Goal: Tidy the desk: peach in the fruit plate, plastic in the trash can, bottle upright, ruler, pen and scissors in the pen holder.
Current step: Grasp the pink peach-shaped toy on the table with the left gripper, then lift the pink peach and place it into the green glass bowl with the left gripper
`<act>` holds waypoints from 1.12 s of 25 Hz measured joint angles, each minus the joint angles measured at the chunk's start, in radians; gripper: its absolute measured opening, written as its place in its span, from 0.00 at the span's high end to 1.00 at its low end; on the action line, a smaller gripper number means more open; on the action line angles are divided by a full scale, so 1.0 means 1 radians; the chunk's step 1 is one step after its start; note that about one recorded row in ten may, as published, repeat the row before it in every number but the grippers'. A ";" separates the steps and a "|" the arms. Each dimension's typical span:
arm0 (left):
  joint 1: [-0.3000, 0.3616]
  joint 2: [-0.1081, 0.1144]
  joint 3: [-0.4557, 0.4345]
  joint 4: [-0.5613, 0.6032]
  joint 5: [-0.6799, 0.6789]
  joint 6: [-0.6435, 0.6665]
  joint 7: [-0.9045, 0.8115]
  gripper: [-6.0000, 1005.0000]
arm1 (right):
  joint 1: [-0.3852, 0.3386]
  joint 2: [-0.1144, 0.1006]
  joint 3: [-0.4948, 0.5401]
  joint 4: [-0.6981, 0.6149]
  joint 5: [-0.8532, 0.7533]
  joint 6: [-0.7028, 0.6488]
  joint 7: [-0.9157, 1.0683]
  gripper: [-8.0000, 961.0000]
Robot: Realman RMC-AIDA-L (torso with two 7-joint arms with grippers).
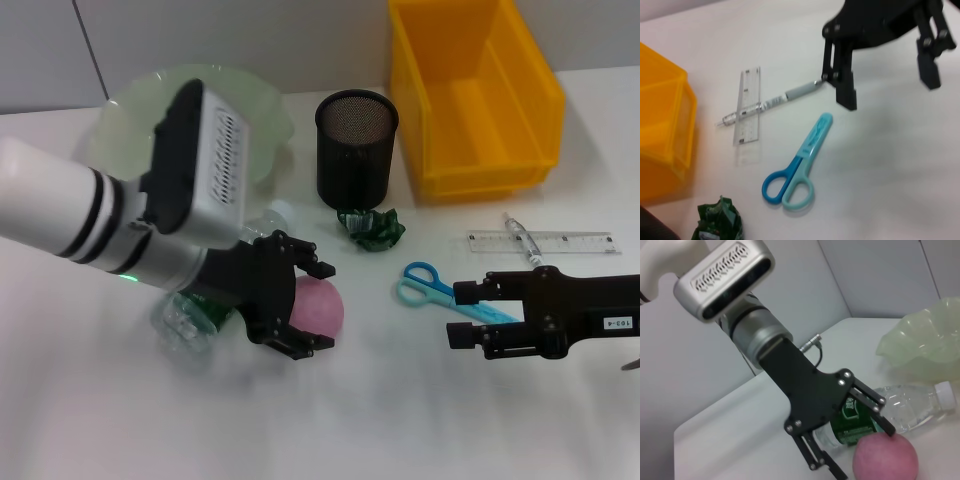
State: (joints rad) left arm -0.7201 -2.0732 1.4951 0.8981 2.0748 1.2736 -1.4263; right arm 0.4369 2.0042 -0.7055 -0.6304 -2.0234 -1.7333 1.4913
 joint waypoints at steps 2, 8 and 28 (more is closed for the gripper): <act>-0.001 -0.001 0.016 0.000 0.003 -0.013 0.000 0.19 | 0.002 0.000 0.000 -0.001 0.000 0.000 0.001 0.23; -0.001 -0.003 0.100 0.007 0.042 -0.117 -0.017 0.21 | 0.004 -0.002 0.000 -0.006 0.000 -0.005 0.011 0.23; 0.056 0.002 0.067 0.121 0.028 -0.090 -0.080 0.55 | 0.003 -0.003 0.000 -0.008 0.000 -0.016 0.015 0.23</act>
State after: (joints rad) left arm -0.6646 -2.0710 1.5625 1.0194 2.1025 1.1836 -1.5061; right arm 0.4402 2.0012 -0.7056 -0.6382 -2.0234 -1.7489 1.5064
